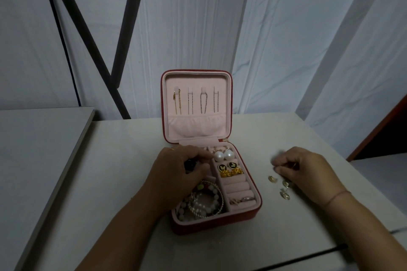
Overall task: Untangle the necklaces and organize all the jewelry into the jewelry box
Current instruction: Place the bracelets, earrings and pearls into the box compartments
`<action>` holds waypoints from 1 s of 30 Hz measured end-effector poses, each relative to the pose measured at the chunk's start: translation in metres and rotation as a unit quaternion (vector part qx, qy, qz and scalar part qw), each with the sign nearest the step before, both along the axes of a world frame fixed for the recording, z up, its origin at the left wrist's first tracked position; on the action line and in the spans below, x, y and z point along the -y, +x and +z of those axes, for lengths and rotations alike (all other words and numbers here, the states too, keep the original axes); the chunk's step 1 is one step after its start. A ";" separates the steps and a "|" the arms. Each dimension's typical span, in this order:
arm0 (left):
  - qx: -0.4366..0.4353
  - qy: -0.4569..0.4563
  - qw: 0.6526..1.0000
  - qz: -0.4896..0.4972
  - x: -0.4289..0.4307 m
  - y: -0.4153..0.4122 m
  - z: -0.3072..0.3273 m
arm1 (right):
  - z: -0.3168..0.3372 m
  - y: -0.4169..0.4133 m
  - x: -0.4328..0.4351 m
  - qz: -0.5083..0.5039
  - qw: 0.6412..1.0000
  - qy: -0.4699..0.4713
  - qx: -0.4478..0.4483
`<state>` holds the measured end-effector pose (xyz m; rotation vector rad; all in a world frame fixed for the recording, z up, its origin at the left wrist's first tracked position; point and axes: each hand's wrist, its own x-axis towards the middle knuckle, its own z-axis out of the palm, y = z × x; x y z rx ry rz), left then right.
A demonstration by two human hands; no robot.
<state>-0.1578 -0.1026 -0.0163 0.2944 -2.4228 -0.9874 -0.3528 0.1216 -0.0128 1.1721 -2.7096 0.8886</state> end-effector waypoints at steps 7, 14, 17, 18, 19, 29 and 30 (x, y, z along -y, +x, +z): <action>0.003 -0.007 1.000 -0.004 0.000 0.001 0.001 | 0.007 0.000 0.002 -0.001 0.999 0.034 0.009; 0.004 -0.007 1.000 -0.006 0.000 0.001 0.002 | 0.031 0.045 0.012 0.033 0.997 -0.076 -0.008; 0.006 -0.011 1.000 -0.004 -0.001 0.001 0.003 | 0.027 0.072 0.028 0.127 0.986 -0.092 -0.058; 0.006 -0.013 1.000 -0.004 -0.001 0.001 0.003 | 0.024 0.076 0.031 0.140 0.984 -0.086 -0.068; 0.004 -0.015 1.000 -0.004 -0.001 0.001 0.003 | 0.021 0.077 0.033 0.142 0.984 -0.082 -0.069; -0.002 -0.007 1.000 -0.007 -0.001 0.002 0.003 | 0.017 0.089 0.034 0.151 0.979 -0.041 -0.130; -0.001 -0.007 1.000 -0.007 -0.001 0.002 0.003 | 0.019 0.089 0.033 0.148 0.981 -0.042 -0.120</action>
